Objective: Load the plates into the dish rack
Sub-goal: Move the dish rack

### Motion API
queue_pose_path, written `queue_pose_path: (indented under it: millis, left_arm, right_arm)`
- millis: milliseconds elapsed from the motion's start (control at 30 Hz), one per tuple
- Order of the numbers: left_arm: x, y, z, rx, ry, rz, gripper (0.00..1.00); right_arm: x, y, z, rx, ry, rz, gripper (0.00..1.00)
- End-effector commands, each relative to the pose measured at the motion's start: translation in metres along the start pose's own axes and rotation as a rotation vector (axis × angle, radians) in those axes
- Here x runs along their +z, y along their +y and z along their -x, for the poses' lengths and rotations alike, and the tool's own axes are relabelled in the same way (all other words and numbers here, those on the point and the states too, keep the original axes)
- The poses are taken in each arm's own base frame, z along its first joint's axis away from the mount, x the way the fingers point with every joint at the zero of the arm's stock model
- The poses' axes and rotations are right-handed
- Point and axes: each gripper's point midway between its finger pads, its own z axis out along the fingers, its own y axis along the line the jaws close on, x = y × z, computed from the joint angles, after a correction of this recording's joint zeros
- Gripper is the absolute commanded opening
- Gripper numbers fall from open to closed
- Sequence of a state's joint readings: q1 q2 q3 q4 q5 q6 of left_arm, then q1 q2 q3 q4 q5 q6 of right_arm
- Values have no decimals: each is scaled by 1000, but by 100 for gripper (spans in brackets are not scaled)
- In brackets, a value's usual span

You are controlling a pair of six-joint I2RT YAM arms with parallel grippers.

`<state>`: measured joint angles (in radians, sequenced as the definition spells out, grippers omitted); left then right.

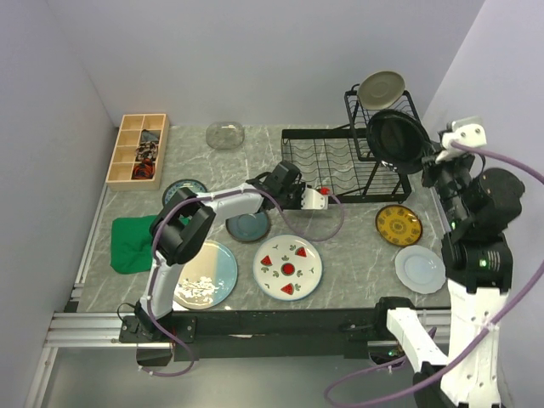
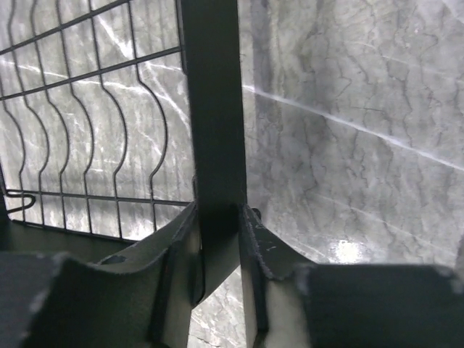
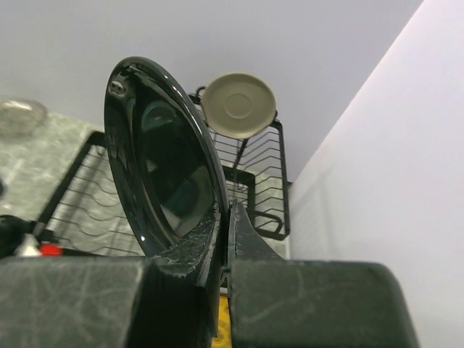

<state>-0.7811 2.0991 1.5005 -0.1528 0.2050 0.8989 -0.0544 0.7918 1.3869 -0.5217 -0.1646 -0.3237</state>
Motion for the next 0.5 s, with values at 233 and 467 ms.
queue_pose_path:
  millis: [233,467]
  left_arm:
    - [-67,54,71,-3,-242,166,84]
    - [-103,65,86,9,-235,253,98]
  right_arm:
    - [58,-36,38,-308,-40,-37,0]
    - [125,-63,50,-750,51,25,0]
